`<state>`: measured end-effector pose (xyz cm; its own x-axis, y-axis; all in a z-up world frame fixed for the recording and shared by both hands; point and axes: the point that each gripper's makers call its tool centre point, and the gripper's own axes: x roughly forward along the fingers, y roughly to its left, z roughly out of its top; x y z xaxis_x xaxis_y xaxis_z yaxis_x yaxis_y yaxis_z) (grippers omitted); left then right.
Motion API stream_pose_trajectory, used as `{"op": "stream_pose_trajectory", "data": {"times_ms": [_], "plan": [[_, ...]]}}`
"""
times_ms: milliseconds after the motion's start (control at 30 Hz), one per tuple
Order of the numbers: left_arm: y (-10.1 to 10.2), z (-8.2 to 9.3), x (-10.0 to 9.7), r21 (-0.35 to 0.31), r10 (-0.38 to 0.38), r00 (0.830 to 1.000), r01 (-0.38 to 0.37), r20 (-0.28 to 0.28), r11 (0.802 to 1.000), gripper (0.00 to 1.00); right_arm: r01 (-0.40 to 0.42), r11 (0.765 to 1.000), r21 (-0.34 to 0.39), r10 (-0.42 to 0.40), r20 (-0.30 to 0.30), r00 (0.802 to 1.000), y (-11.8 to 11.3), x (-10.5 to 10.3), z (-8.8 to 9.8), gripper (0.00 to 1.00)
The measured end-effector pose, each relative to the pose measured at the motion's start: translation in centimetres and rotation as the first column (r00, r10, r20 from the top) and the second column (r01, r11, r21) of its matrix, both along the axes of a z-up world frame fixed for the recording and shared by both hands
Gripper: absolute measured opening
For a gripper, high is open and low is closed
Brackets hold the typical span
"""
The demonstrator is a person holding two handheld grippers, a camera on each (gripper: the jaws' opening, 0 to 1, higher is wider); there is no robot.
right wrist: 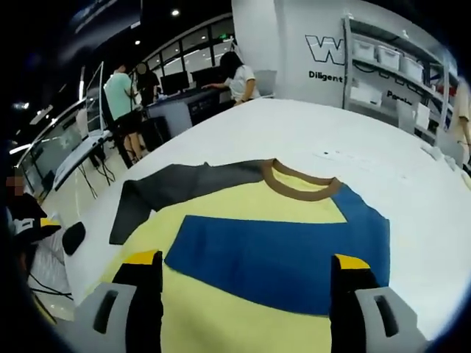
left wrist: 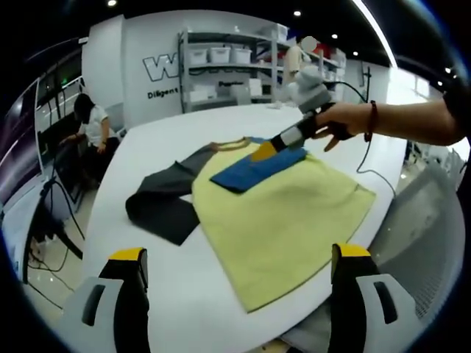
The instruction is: Fold the garment on the visible template until the final outline fits inside the template.
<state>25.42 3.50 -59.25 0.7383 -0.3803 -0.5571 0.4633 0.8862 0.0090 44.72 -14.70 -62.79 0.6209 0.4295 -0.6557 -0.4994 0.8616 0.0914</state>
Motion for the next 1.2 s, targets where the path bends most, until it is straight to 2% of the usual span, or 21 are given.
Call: {"op": "stream_pose_trajectory", "data": {"times_ms": [167,333,500,667,833,1033,1200], "plan": [[0.2,-0.1,-0.1,0.004,0.002,1.000,-0.002,-0.005,1.000,0.99,0.016,1.000,-0.016,-0.016,0.012,1.000,-1.9,0.3,0.5,0.93],[0.3,-0.2,-0.1,0.004,0.001,1.000,-0.001,-0.007,1.000,0.99,0.042,0.999,-0.025,-0.042,0.005,0.999,-3.8,0.4,0.1,0.93],[0.3,-0.2,-0.1,0.005,0.001,1.000,-0.001,-0.011,1.000,0.99,0.091,0.995,-0.028,-0.092,-0.020,0.996,-6.1,0.4,-0.8,0.92],[0.1,-0.3,-0.1,0.007,-0.006,1.000,0.006,-0.016,1.000,0.99,0.161,0.987,0.005,-0.160,-0.059,0.985,-8.2,0.6,-1.5,0.90],[-0.1,-0.3,-0.1,0.008,-0.013,1.000,0.013,-0.016,1.000,0.99,0.201,0.979,-0.022,-0.202,-0.049,0.978,-10.4,0.9,-2.1,0.87],[-0.3,-0.5,0.0,0.008,-0.015,1.000,0.015,-0.021,1.000,0.99,0.238,0.971,-0.024,-0.239,-0.058,0.969,-11.9,0.8,-2.8,0.75],[-0.2,-0.4,0.0,0.010,-0.012,1.000,0.013,-0.020,1.000,0.99,0.272,0.961,-0.044,-0.274,-0.061,0.960,-13.1,0.7,-3.5,0.55]]}}
